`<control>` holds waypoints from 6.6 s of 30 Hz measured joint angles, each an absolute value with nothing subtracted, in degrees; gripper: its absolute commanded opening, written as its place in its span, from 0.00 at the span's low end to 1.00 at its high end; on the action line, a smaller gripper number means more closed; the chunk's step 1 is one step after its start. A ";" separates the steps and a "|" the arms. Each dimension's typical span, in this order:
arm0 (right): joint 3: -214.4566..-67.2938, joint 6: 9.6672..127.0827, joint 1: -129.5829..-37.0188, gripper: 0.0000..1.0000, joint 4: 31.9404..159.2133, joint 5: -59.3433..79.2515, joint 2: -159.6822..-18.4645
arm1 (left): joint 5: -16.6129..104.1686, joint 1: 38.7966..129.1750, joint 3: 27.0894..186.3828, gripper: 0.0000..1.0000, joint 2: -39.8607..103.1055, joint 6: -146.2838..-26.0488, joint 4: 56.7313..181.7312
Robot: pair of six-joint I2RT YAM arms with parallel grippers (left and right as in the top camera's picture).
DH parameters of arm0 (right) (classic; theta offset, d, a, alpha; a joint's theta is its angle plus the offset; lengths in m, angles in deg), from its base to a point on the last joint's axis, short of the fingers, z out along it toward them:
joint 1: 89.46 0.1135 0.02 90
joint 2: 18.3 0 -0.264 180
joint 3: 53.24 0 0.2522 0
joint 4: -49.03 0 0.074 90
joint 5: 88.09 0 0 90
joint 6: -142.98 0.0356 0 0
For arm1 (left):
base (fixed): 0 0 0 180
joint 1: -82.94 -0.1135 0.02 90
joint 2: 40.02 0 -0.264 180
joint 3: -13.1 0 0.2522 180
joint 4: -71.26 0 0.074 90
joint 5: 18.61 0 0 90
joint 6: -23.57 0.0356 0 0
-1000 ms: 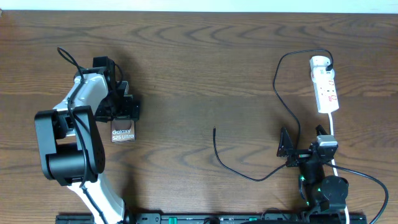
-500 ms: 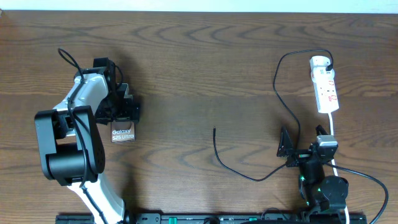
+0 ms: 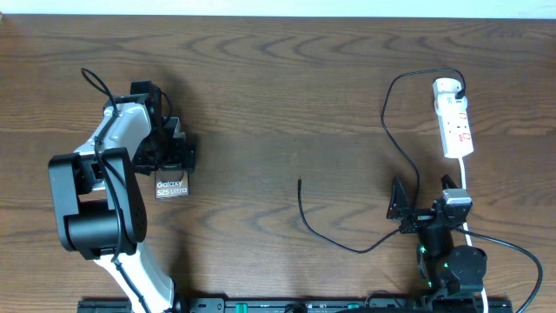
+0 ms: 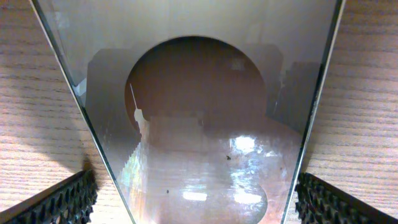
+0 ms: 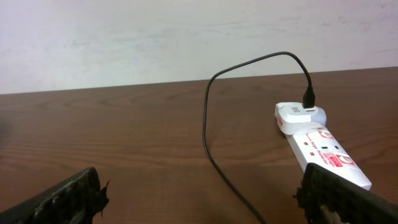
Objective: Plug charger to phone and switch on socket
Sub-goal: 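Lower the left gripper onto the phone's long edges, then close the left gripper on the phone's sides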
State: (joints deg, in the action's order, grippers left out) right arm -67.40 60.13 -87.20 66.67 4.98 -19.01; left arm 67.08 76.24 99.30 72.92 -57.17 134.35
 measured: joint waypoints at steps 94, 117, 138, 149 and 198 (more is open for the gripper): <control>-67.40 60.13 -87.20 0.99 66.67 4.98 -19.01 | 68.08 76.28 99.28 0.88 72.48 -55.88 131.90; -67.40 60.13 -87.20 0.99 66.67 4.98 -19.01 | 67.86 76.28 98.82 0.92 72.48 -55.86 131.00; -67.40 60.13 -87.20 0.99 66.67 4.98 -19.01 | 68.13 76.28 97.45 0.91 71.94 -55.86 129.45; -67.40 60.13 -87.20 0.99 66.67 4.98 -19.01 | 68.17 76.28 97.45 0.81 71.92 -55.86 129.25; -67.40 60.13 -87.20 0.99 66.67 4.98 -19.01 | 68.08 76.24 97.47 0.07 71.63 -55.88 128.92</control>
State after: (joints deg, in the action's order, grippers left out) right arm -67.40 60.13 -87.20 66.67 4.98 -19.01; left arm 68.08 76.24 97.47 71.63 -55.88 128.92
